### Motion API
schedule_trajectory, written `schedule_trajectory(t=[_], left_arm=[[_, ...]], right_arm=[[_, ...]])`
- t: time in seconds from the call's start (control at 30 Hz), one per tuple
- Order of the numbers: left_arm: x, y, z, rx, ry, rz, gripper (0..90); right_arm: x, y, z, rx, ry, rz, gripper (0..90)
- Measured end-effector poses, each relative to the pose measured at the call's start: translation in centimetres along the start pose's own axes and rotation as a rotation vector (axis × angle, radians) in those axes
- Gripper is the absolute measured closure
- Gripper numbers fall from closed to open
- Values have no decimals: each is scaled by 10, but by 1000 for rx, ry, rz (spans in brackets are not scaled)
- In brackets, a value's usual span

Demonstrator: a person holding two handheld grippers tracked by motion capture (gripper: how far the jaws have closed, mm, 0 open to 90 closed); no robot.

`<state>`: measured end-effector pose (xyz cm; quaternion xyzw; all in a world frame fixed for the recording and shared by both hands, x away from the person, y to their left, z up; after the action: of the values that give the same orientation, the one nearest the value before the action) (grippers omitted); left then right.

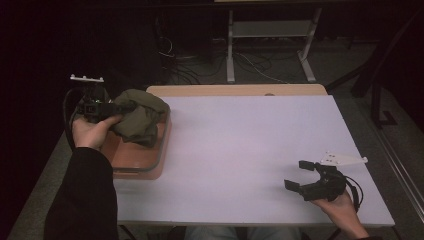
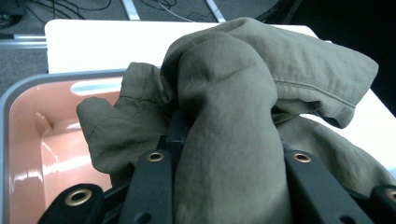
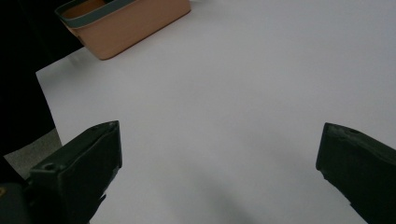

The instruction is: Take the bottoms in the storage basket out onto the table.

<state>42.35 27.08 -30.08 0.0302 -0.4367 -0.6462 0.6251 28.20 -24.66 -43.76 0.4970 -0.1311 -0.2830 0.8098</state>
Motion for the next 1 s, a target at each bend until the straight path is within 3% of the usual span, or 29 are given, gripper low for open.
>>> schedule_trajectory(t=[0.5,1.0], left_arm=[[45,13,13,11,-38,-111,657],[81,15,4,-17,-85,-201,656]], right_arm=[[0,0,0,3,-4,-6,0],[1,0,2,7,-5,-9,0]])
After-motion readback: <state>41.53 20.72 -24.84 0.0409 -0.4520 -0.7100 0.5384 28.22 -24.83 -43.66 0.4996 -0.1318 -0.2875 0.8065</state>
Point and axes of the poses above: each handheld gripper's, and its own axes: z roughly backward along the jaws, y roughly out of its top, x roughly to its right, the point moved 6 cm from there along -z, roughly forward along the jaws, and after that the axes turned 15 degrees about z, right-handed, at the moved point
